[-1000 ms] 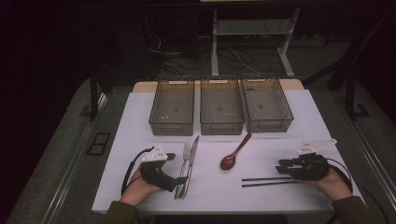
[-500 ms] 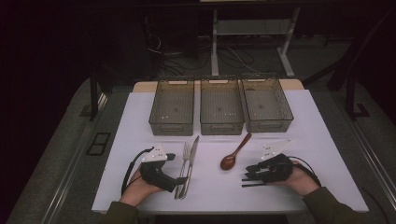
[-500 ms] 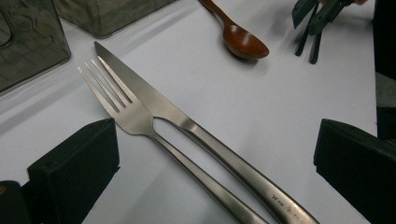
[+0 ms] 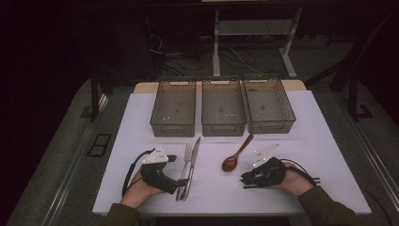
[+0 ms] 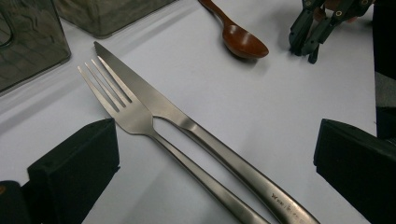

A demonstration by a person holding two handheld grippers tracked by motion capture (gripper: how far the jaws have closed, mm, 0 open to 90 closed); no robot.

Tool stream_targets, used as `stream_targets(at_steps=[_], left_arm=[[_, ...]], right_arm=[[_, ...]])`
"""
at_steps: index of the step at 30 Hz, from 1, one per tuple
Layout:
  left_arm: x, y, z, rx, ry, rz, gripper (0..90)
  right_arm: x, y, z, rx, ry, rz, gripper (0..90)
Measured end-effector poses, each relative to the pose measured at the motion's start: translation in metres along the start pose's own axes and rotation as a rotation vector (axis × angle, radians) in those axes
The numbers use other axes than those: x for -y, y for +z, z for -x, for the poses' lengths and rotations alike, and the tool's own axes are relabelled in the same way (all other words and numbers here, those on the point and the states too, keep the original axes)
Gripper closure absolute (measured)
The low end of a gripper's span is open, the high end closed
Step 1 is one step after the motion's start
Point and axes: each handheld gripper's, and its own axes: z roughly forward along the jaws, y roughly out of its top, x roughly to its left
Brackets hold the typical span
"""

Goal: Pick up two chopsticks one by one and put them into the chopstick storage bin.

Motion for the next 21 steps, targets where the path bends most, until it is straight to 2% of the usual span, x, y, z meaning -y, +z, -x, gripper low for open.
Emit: stream_targets(at_steps=[5, 15, 21], left_arm=[[0.0000, -0.0001, -0.0001, -0.001, -0.001, 0.001, 0.0], [0.0000, -0.0003, 0.0000, -0.001, -0.001, 0.001, 0.0], [0.0000, -0.0005, -0.0002, -0.001, -0.001, 0.003, 0.0]], right_arm=[[0.0007, 0.0004, 0.0005, 0.006, -0.028, 0.002, 80.0], [0.0012, 0.0006, 0.0008, 0.003, -0.047, 0.010, 81.8], [0.0019, -0.0032, 0.0057, 0.023, -0.036, 0.022, 82.3]])
